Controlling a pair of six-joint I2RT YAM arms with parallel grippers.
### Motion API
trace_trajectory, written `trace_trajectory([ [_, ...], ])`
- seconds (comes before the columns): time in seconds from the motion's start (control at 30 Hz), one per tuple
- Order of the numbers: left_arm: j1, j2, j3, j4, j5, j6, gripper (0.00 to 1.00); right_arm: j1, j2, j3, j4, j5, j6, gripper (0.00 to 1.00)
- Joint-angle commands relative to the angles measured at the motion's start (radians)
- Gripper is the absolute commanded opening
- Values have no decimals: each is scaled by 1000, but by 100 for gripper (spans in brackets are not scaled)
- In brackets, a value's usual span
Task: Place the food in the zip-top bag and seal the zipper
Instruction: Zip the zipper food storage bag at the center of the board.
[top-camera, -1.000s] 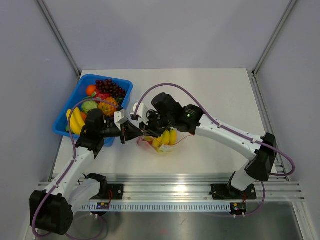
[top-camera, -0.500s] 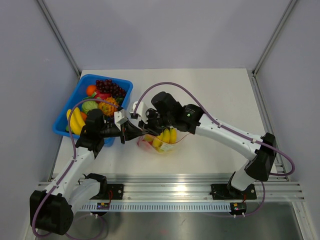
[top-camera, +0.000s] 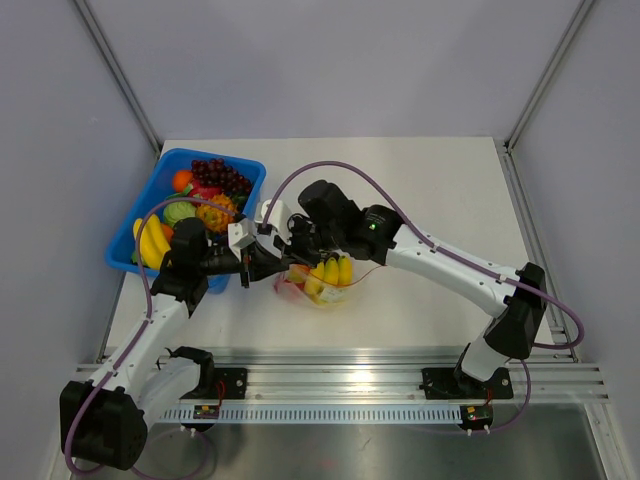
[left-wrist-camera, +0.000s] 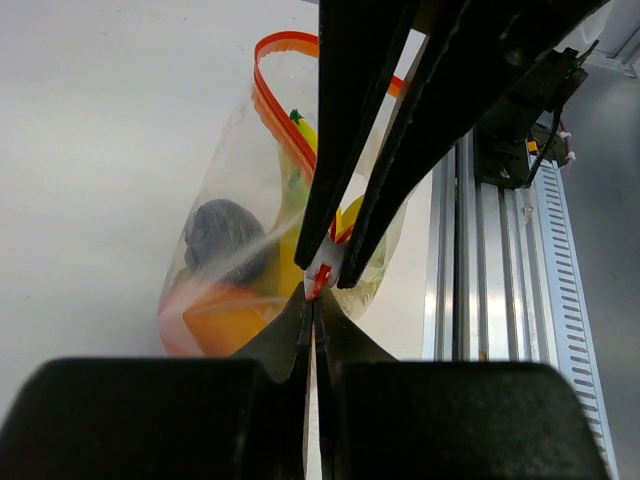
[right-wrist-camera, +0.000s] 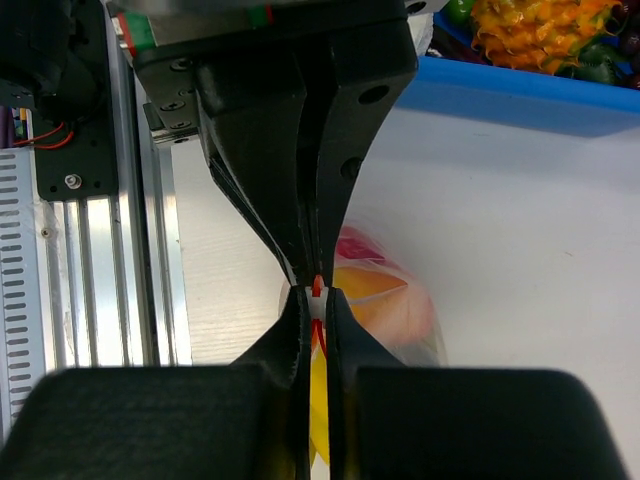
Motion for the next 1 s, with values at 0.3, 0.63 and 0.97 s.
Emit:
trace_trajectory([
  [0.3, 1, 9, 46, -7, 57, 51, 34, -7, -45, -27, 44, 17, -1, 0],
  [0.63, 1, 3, 75, -47, 59, 58, 41, -7, -47, -29, 47, 20, -1, 0],
  [0.97, 1, 11, 83, -63, 70, 58, 14, -5, -56, -30, 50, 19, 5, 0],
])
